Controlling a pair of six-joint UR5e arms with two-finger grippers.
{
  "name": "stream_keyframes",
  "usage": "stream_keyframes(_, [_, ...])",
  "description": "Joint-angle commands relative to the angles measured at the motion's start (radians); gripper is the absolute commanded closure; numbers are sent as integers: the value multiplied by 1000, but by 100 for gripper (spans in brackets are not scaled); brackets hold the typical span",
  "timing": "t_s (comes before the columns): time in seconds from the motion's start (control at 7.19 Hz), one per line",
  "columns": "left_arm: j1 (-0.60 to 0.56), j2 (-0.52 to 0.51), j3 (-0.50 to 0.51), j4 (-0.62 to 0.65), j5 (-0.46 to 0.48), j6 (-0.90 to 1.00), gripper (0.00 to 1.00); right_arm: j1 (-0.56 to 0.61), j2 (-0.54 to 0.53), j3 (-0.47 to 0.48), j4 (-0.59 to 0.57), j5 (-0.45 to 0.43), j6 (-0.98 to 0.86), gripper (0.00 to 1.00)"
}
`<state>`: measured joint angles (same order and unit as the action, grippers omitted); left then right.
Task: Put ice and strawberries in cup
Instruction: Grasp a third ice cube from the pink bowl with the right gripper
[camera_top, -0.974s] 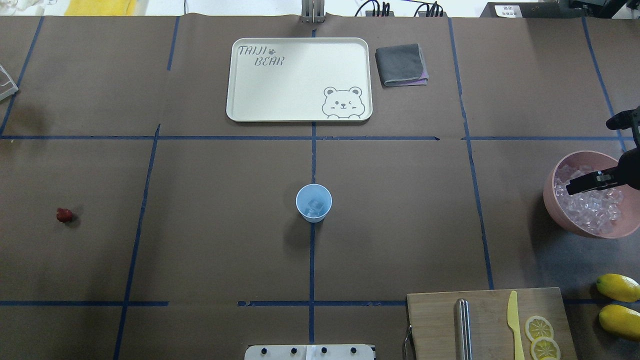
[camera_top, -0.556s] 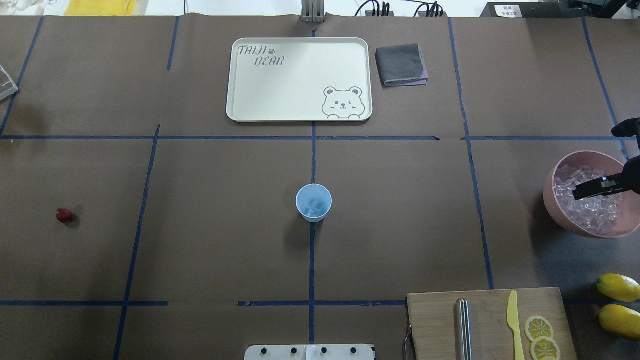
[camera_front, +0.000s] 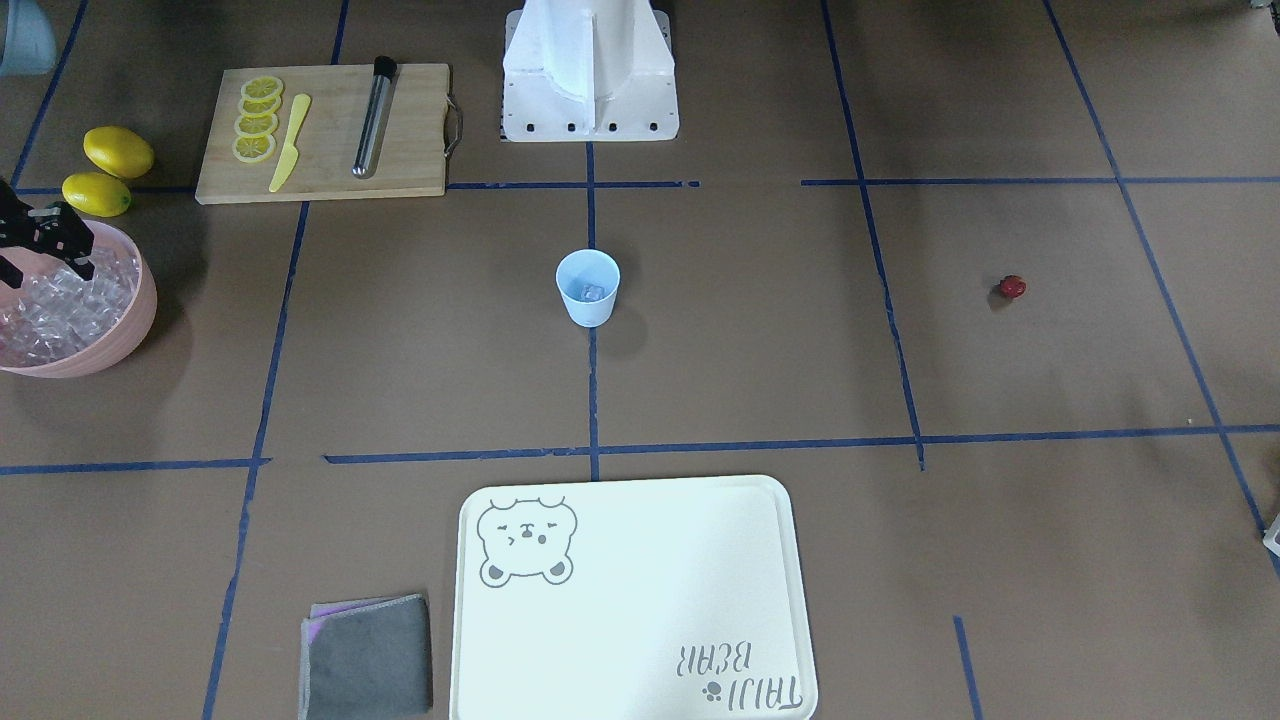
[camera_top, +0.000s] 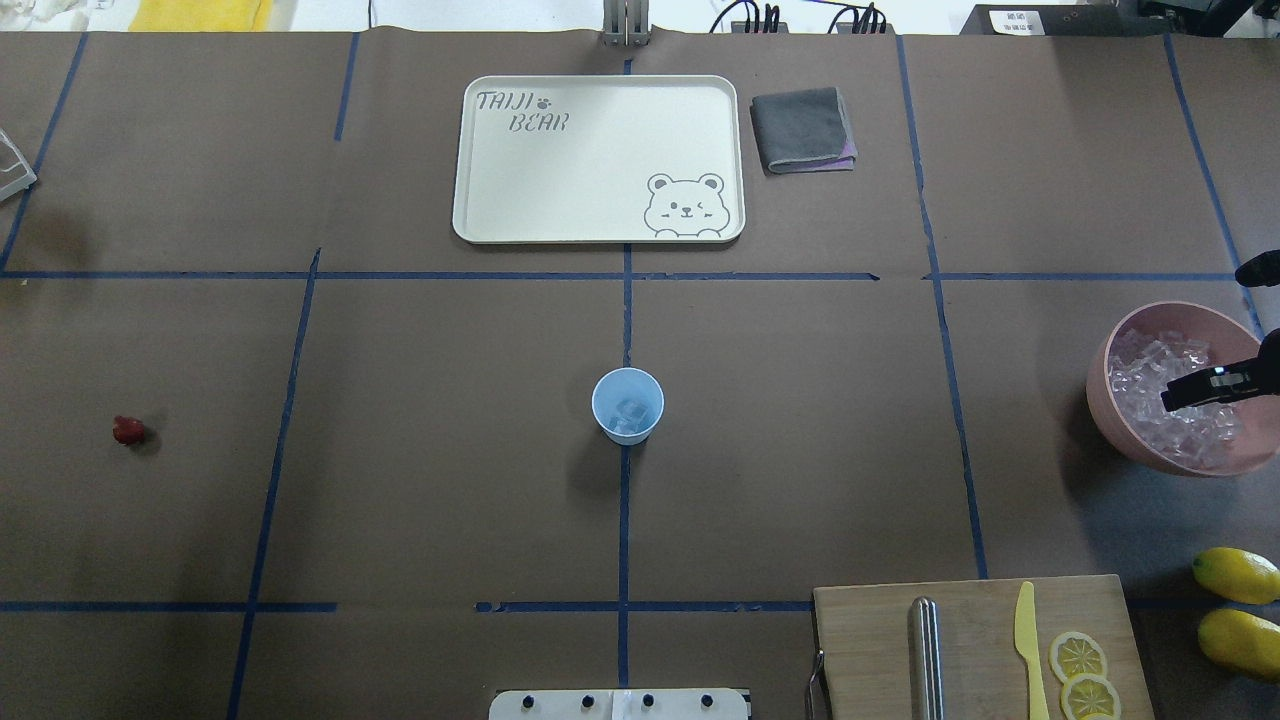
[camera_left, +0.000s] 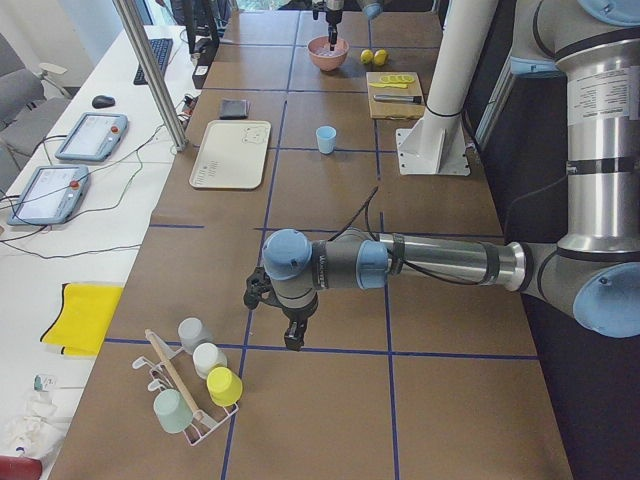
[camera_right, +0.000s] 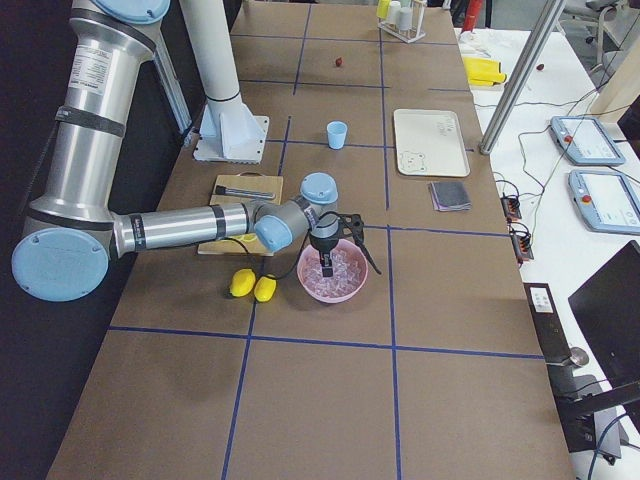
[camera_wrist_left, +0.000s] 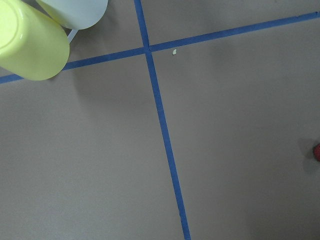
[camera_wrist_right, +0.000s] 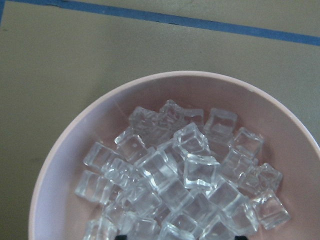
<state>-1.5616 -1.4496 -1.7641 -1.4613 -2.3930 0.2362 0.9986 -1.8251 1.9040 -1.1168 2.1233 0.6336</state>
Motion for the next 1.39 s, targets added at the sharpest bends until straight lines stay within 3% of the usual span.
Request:
stream_keyframes(0.0, [0, 0, 0, -1, 0, 2, 0, -2, 1, -6, 0, 0, 0, 23])
stream_keyframes(1.25, [0, 0, 0, -1, 0, 0, 0, -31, 3, -14, 0, 3, -2, 33])
